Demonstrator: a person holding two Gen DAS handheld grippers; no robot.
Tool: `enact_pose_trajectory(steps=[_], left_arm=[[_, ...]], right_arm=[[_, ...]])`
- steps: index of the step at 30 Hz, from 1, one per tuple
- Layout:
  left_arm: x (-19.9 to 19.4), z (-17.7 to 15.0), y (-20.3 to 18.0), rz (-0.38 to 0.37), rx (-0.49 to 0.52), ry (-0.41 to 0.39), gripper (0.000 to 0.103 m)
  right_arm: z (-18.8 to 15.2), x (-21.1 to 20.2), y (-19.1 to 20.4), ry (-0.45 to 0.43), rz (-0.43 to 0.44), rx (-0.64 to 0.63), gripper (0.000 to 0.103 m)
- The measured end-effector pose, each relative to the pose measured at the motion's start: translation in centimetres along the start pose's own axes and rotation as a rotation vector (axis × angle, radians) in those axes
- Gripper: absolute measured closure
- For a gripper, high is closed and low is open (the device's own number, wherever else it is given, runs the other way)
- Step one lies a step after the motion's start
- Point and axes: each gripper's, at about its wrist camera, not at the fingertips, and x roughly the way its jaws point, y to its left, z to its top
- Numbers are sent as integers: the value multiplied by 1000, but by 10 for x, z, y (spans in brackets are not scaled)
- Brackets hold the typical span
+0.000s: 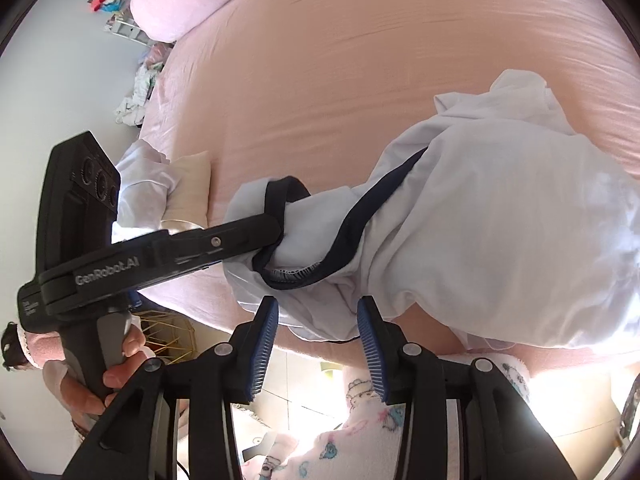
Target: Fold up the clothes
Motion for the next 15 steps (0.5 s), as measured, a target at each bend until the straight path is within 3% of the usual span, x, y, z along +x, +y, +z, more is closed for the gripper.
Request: enact_pose_trajectory(steps=[5, 15], left_arm=[[7, -13, 16, -3, -29, 29, 61], [17, -35, 40, 74, -43, 53, 61]], right_arm=[[-4, -31, -2, -78, -8, 25, 53], [-2, -60, -53, -143, -45, 190, 52]])
